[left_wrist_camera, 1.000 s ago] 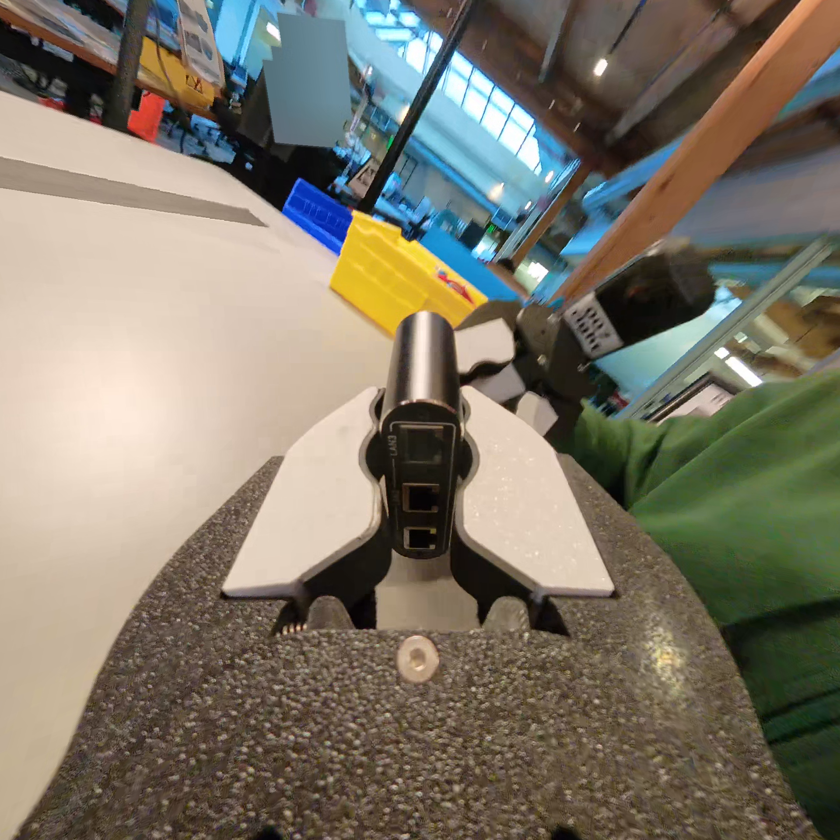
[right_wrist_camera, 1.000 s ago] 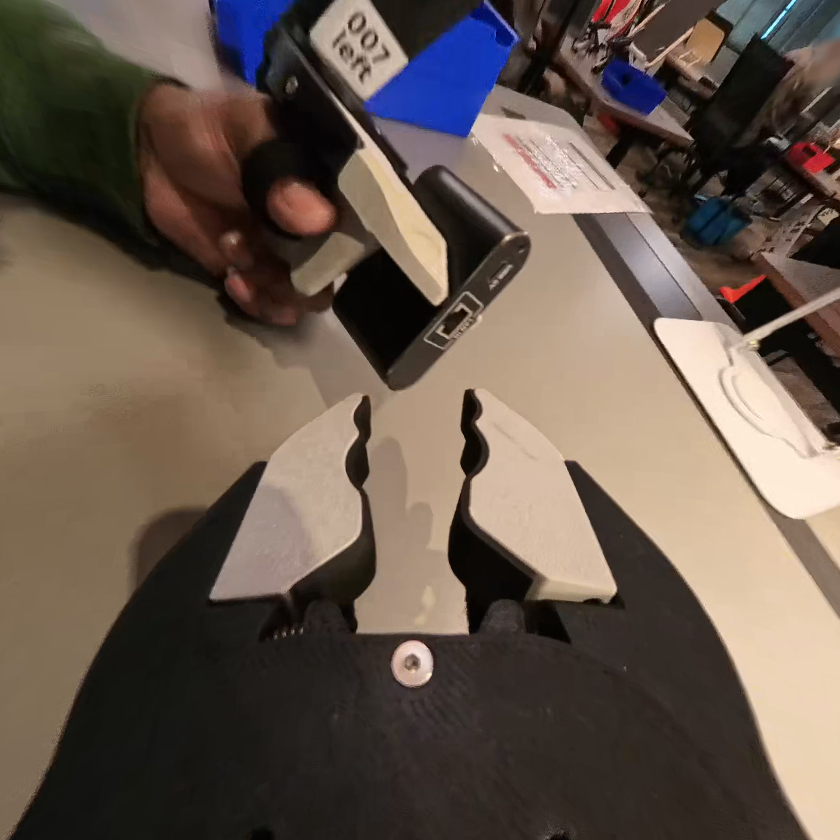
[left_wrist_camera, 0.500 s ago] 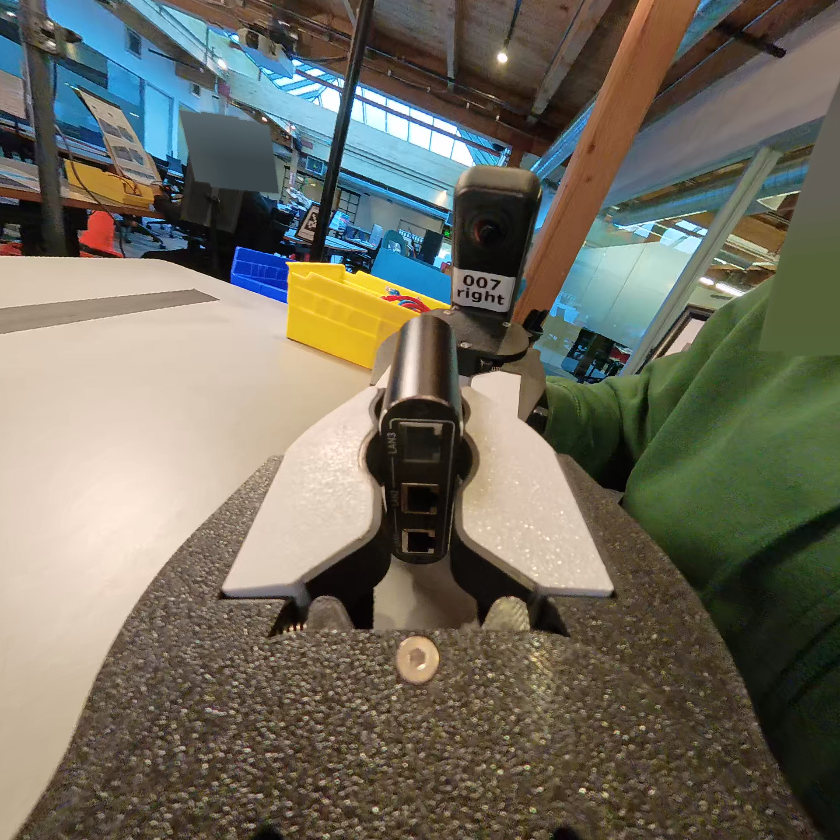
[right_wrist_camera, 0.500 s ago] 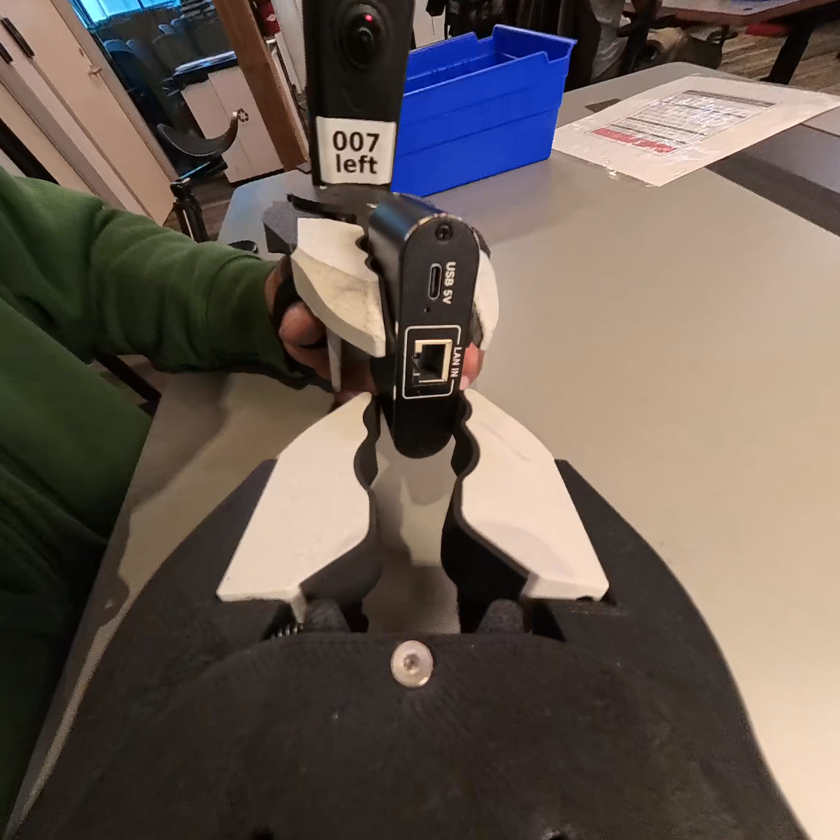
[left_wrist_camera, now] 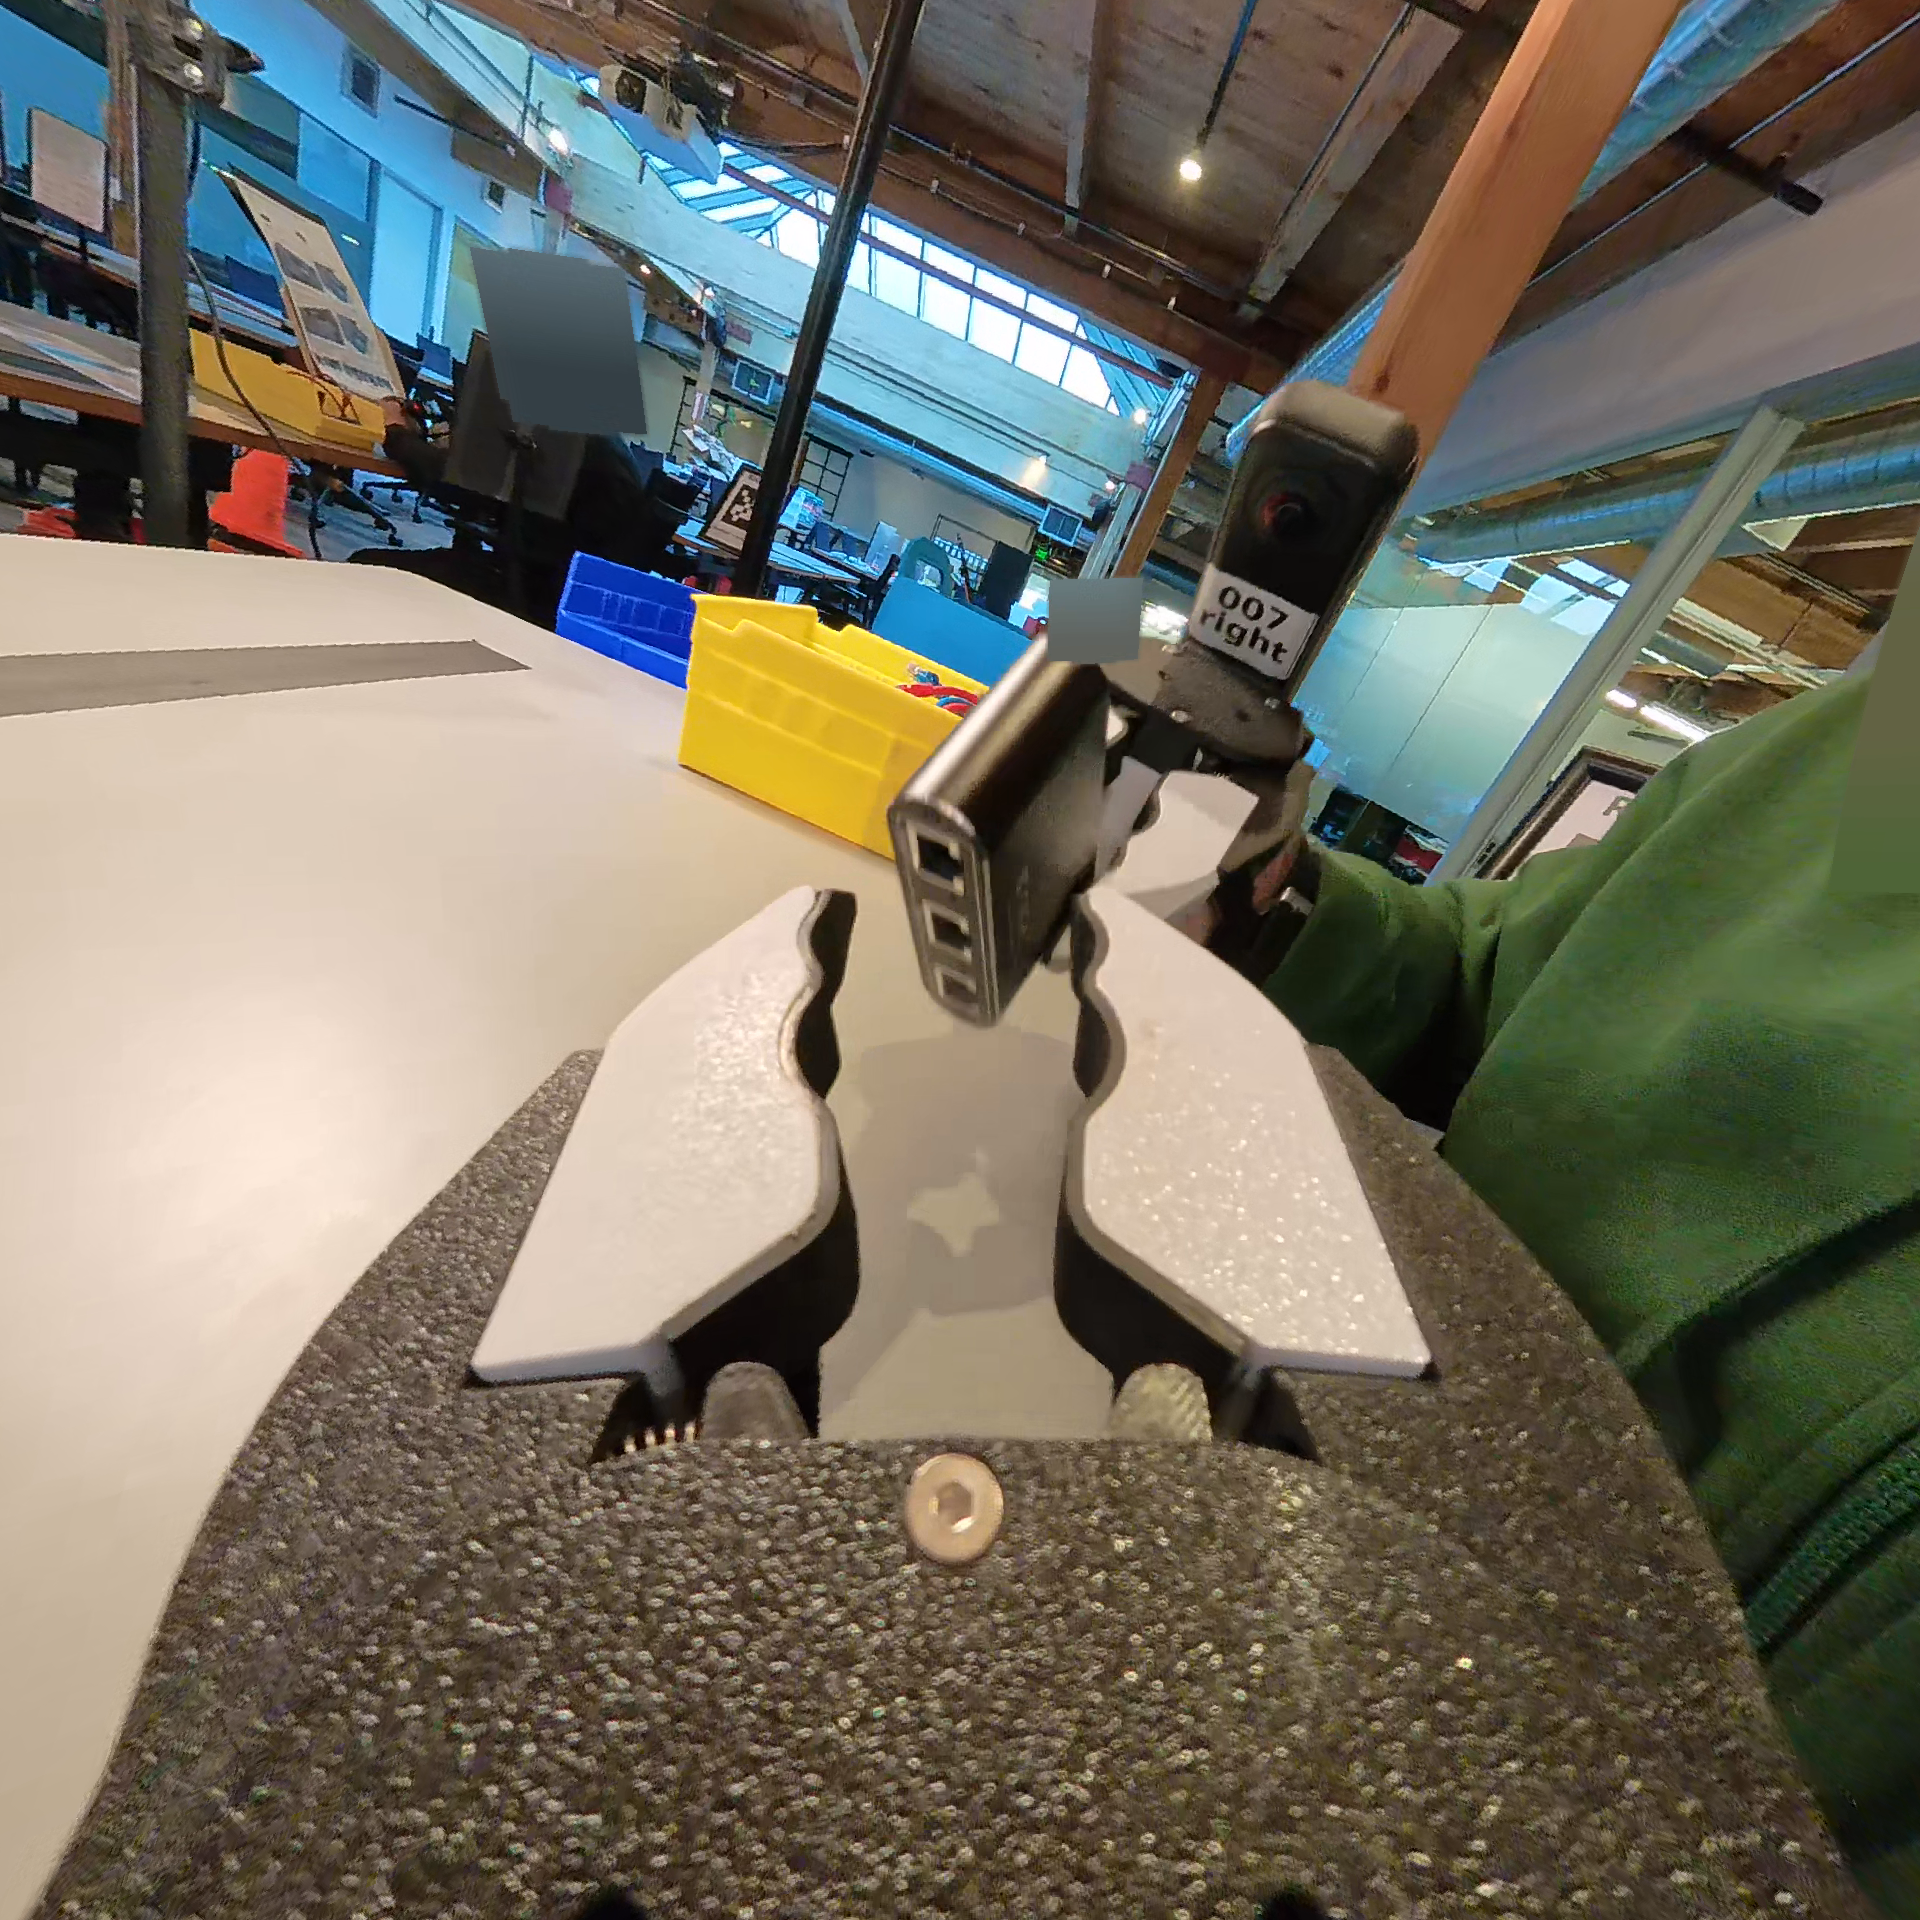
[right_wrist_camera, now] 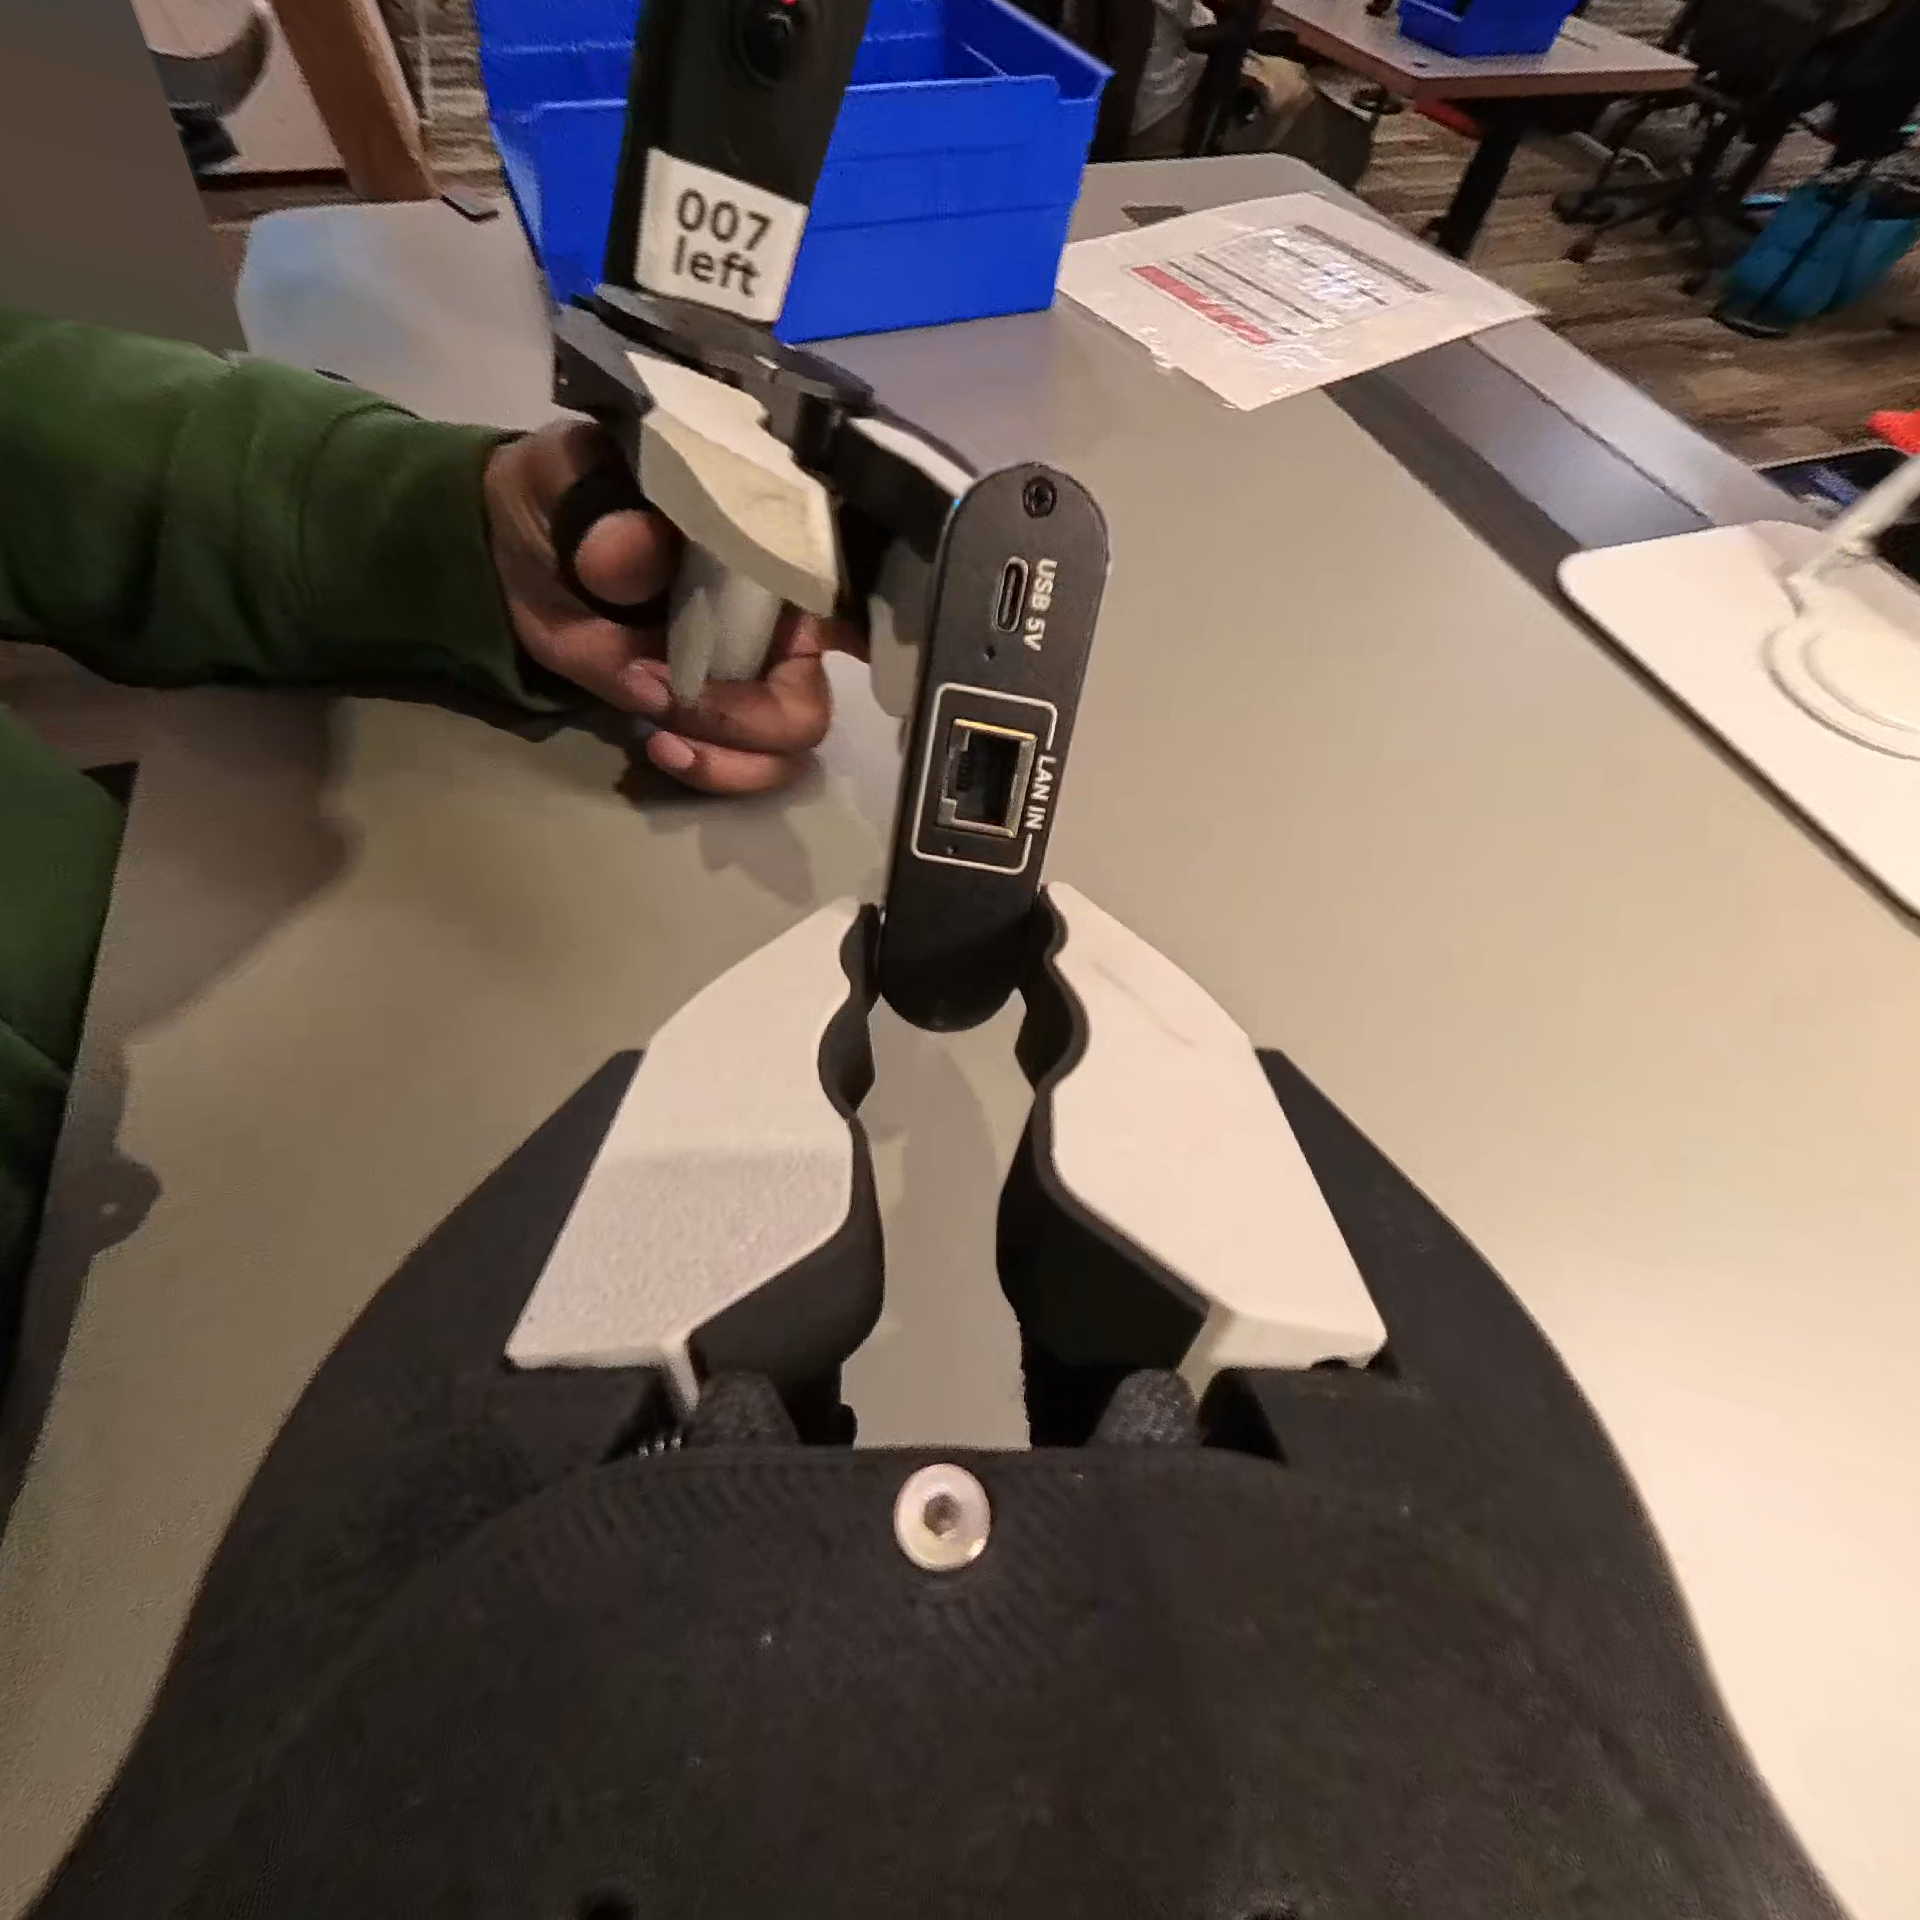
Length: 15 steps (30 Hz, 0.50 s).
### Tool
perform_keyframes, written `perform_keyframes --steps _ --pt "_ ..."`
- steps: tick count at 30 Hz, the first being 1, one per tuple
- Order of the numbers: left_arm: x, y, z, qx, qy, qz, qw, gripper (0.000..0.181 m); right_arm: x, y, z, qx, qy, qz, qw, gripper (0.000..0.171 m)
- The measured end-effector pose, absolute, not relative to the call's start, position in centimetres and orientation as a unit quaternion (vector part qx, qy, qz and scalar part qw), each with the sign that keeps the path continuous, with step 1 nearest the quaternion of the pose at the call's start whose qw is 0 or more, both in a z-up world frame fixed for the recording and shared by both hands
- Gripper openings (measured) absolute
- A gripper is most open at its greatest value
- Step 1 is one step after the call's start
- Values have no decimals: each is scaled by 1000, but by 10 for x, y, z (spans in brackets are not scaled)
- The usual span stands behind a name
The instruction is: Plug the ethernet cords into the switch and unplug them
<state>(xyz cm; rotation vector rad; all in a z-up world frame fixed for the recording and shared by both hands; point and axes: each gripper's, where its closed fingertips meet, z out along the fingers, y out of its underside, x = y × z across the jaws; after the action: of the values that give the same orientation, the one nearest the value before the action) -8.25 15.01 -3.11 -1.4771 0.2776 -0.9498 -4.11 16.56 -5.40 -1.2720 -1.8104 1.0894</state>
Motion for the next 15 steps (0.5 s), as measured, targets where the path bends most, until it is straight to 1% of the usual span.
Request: perform_keyframes --steps 4,7,9,10,12,15 --pt "-82 150 -32 -649 123 -412 628 42 -9 214 -27 -524 -679 344 382 26" --pt "-80 150 -33 -651 127 -408 627 42 34 274 13 -552 -662 260 435 25" --pt "-80 150 -33 -653 128 -406 627 42 70 322 35 -570 -660 196 448 25" --pt "-79 151 -34 -654 128 -405 626 42 89 350 41 -583 -658 162 449 25" --pt "-79 151 -34 -655 129 -402 626 42 128 404 40 -618 -654 111 422 26" --pt "-78 151 -35 -659 131 -399 624 41 174 464 10 -654 -670 88 340 27"
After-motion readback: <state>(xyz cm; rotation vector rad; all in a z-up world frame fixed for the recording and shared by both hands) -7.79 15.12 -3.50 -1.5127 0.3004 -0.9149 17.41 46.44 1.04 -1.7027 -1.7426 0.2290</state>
